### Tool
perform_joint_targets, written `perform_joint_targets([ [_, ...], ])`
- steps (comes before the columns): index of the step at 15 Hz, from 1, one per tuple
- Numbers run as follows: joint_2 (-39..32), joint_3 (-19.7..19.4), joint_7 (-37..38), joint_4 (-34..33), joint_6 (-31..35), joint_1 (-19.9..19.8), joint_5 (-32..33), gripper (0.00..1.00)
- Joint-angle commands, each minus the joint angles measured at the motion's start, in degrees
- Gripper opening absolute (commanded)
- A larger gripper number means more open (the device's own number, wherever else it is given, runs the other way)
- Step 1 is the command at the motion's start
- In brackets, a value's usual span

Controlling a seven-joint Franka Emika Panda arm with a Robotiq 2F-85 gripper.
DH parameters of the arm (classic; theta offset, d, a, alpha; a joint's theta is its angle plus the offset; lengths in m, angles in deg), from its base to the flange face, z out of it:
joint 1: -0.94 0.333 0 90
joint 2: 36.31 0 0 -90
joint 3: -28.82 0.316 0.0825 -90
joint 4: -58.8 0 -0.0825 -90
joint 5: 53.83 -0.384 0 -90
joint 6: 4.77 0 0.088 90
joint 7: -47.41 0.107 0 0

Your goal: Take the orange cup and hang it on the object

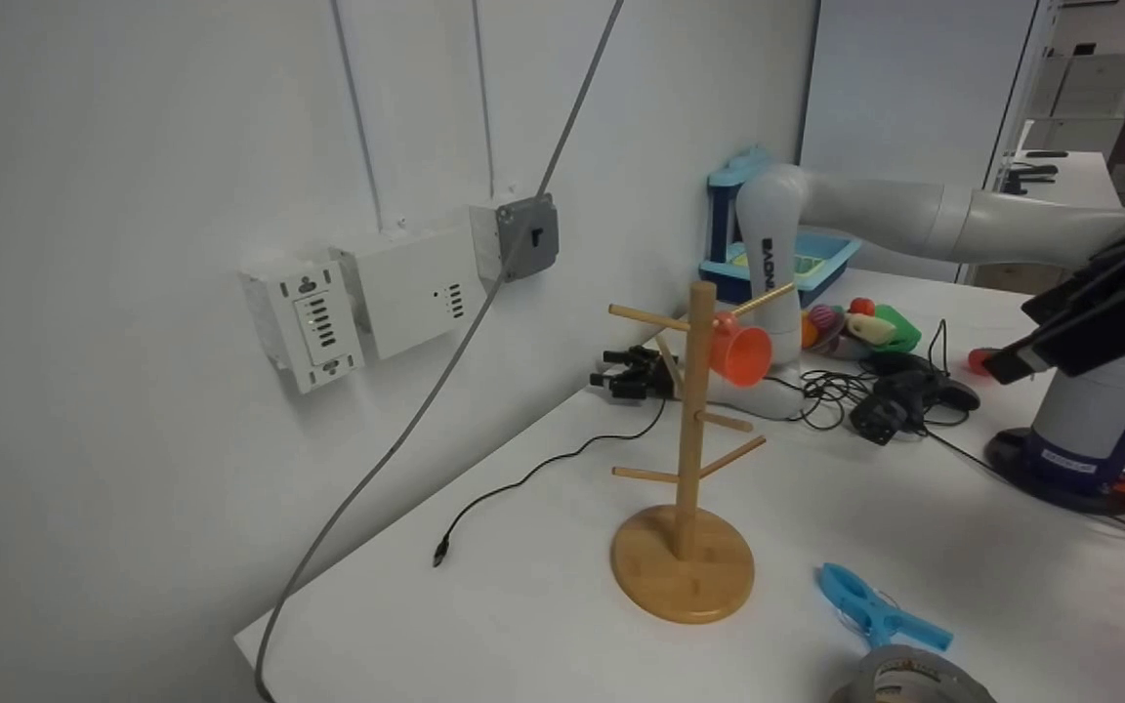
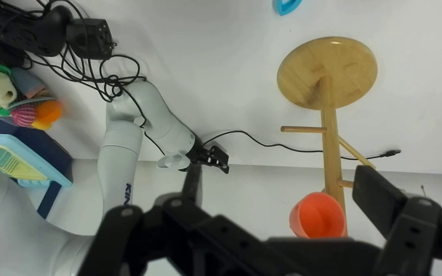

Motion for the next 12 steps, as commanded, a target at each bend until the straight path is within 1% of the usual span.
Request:
perform_joint_targets([
  [1, -0.15, -0.72, -0.02, -0.18, 0.13, 0.42, 0.02, 1.0],
  [12, -0.23, -1.2, -0.02, -0.22, 0.15, 0.96, 0.03, 1.0],
])
